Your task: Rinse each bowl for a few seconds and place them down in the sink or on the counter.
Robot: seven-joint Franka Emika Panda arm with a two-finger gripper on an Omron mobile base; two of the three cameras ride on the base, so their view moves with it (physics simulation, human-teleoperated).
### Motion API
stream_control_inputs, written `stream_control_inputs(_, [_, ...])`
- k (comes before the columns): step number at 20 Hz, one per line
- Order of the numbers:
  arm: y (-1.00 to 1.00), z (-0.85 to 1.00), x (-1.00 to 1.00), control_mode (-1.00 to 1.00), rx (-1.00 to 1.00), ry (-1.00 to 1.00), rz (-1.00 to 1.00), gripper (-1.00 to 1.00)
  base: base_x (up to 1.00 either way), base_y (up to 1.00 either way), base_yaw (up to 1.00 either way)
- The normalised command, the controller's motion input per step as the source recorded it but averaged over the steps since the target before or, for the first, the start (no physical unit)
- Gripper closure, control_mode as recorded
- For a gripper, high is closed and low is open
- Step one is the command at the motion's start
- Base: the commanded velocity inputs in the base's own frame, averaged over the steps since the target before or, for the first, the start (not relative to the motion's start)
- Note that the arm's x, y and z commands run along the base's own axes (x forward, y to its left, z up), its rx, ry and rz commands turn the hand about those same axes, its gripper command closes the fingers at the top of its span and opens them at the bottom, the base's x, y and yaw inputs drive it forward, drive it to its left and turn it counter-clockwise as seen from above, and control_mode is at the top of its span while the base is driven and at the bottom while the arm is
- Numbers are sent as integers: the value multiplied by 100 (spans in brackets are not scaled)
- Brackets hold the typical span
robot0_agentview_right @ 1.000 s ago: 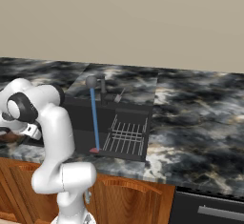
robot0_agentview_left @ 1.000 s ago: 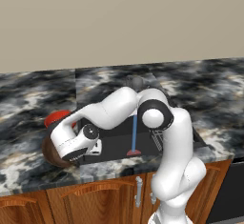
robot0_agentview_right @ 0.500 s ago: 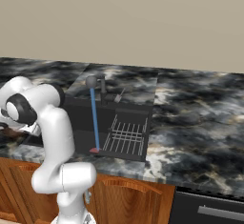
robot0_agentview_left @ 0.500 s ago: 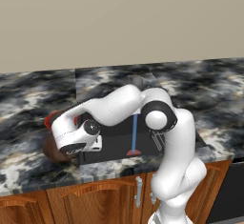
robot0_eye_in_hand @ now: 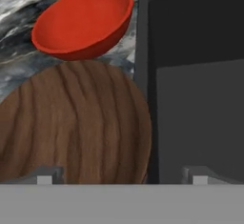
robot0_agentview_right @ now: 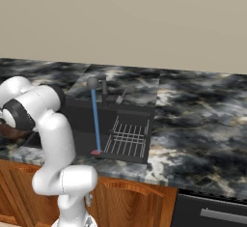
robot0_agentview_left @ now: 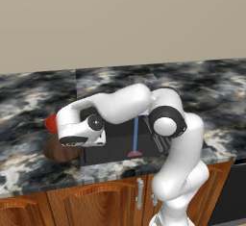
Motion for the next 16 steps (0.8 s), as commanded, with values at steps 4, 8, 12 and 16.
stream_control_inputs(4, [0,49,-2,-100,-11,-3,-5,-100,0,0,0])
stream_control_inputs(8, [2,54,-7,-100,-9,-2,-4,-100,0,0,0])
stream_control_inputs(12, [2,57,-14,-100,-8,-5,-1,-100,0,0,0])
stream_control_inputs(16, [0,56,-20,-100,-8,-7,0,-100,0,0,0])
